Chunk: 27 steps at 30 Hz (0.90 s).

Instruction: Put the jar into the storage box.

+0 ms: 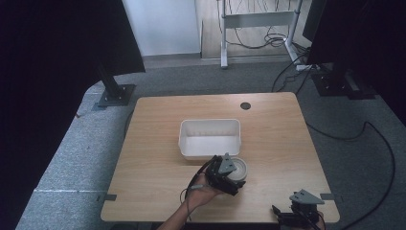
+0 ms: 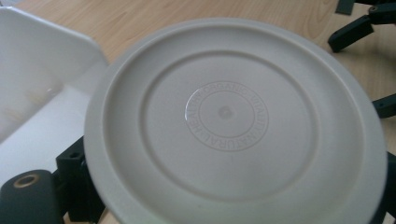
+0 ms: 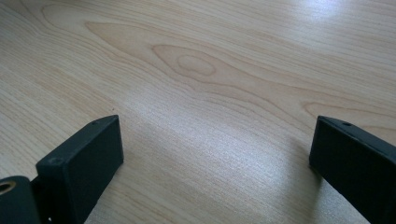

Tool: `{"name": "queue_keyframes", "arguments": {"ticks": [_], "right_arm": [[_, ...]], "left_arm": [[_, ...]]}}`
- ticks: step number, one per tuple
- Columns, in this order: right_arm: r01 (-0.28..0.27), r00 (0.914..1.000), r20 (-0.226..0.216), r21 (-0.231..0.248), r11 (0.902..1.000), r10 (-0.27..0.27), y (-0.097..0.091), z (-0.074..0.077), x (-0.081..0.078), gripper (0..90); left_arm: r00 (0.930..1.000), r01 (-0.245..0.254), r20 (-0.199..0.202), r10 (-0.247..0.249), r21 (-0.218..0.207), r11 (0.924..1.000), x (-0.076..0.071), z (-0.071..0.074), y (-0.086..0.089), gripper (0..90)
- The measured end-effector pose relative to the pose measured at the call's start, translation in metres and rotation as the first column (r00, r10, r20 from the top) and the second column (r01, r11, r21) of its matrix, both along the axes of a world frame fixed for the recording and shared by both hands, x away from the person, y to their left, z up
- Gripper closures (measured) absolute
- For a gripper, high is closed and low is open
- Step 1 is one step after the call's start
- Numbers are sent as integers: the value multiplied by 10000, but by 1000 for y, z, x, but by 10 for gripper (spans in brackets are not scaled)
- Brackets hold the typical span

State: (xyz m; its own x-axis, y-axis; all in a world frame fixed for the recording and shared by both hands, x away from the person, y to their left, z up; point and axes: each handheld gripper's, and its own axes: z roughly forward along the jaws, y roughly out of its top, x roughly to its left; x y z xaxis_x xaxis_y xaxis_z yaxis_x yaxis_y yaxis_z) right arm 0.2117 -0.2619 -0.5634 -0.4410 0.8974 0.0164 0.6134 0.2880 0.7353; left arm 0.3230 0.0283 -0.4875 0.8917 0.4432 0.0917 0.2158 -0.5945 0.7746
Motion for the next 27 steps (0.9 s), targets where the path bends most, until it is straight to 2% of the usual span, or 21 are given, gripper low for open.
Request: {"name": "queue_keyframes", "arguments": {"ticks": [14, 27], "right_arm": [[9, 10000, 16, 5, 10000, -9, 0, 0, 0, 24], [13, 10000, 24, 9, 10000, -13, 0, 0, 1, 23]], "left_arm": [[9978, -667, 37, 667, -81, 9977, 19, 7, 24, 97], [9912, -1321, 104, 1322, -109, 9912, 41, 11, 41, 97]]}}
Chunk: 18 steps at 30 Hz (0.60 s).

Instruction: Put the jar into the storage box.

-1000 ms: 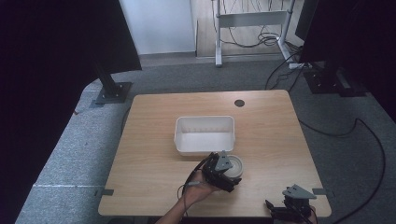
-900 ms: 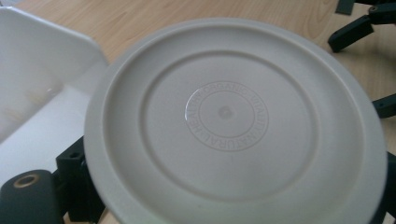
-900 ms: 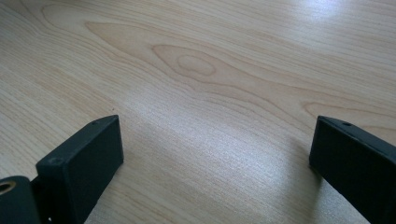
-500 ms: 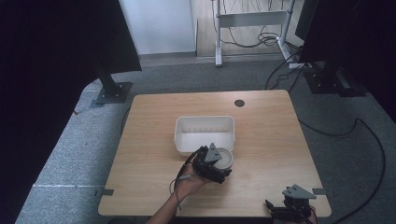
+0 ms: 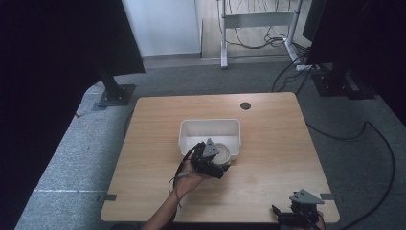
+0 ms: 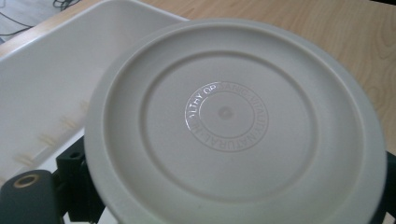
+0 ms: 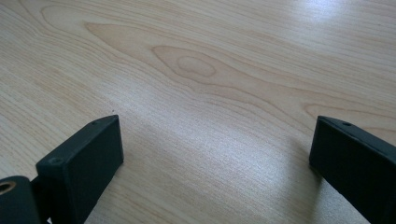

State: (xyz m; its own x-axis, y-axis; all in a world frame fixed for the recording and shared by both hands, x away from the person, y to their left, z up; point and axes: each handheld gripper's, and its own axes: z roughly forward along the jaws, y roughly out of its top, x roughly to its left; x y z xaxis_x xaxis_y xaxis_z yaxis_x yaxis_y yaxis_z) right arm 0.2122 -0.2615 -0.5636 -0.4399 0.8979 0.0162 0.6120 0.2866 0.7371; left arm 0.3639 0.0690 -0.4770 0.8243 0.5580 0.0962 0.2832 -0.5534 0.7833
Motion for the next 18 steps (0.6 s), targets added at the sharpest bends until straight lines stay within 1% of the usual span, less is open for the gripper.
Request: {"name": "queue_keyframes", "arguments": {"ticks": [7, 12, 18], "right_arm": [[1, 10000, -1, 2, 10000, -1, 0, 0, 0, 23], [0, 10000, 3, 0, 10000, 0, 0, 0, 0, 24], [1, 10000, 4, 3, 10000, -1, 0, 0, 0, 24]], "left_arm": [[9994, -346, 98, 346, 14, 9994, 12, 1, 7, 97], [9988, -489, 84, 489, -102, 9988, 18, 4, 11, 97], [9975, -702, 121, 703, -90, 9975, 26, 5, 14, 97]]}}
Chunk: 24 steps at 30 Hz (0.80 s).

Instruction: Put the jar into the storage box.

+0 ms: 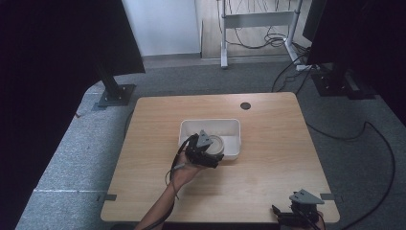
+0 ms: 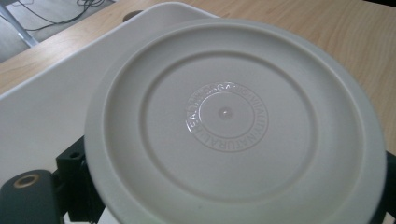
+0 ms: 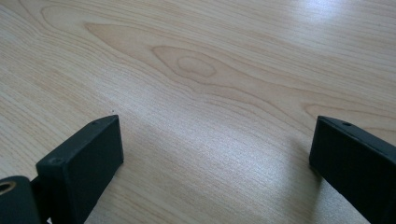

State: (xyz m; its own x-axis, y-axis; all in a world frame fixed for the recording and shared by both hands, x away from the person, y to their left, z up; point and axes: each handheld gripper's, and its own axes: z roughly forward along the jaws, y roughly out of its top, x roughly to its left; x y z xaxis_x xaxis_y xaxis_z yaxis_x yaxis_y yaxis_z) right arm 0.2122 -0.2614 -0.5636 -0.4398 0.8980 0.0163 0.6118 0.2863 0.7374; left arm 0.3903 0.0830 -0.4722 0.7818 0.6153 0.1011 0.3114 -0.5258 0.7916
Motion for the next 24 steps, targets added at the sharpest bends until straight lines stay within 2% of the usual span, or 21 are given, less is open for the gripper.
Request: {"name": "queue_keyframes", "arguments": {"ticks": [12, 24], "right_arm": [[-11, 10000, 8, 9, 10000, 11, 0, 0, 0, 24], [-10, 10000, 15, 7, 10000, 10, 0, 0, 0, 24]], "left_arm": [[9983, -583, 42, 583, -111, 9982, 17, -3, 6, 97], [9933, -1150, 94, 1150, -14, 9934, 32, -16, 3, 97]]}}
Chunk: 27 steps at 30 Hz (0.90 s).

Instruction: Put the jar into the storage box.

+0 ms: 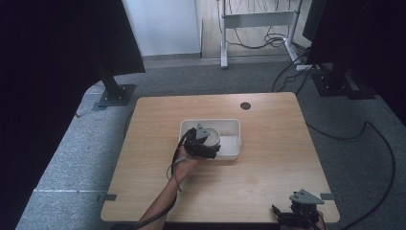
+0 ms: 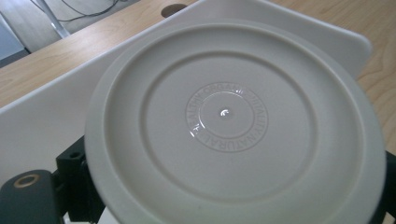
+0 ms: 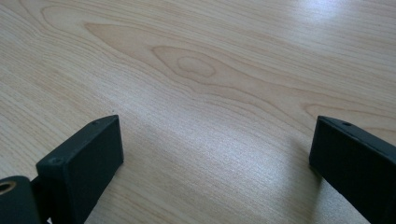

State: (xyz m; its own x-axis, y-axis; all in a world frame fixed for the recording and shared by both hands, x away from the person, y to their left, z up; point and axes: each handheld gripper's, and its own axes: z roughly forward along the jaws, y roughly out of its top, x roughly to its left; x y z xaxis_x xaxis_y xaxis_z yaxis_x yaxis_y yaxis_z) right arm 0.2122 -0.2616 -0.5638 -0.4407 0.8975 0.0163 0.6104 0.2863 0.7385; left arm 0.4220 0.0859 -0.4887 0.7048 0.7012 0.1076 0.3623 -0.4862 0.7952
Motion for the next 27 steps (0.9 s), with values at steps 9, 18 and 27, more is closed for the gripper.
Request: {"name": "queue_keyframes", "arguments": {"ticks": [9, 18, 27], "right_arm": [[-1, 10000, 2, 5, 10000, 1, 0, 0, 0, 24], [-13, 10000, 4, 9, 10000, 13, 0, 0, 0, 25], [-25, 10000, 3, 9, 10000, 25, 0, 0, 0, 25]], "left_arm": [[9998, -144, -136, 144, 13, 9999, 7, -12, -8, 97], [9996, -113, -256, 112, -46, 9999, 12, -22, -19, 97], [9987, -145, -491, 147, 42, 9999, 15, -31, -25, 97]]}}
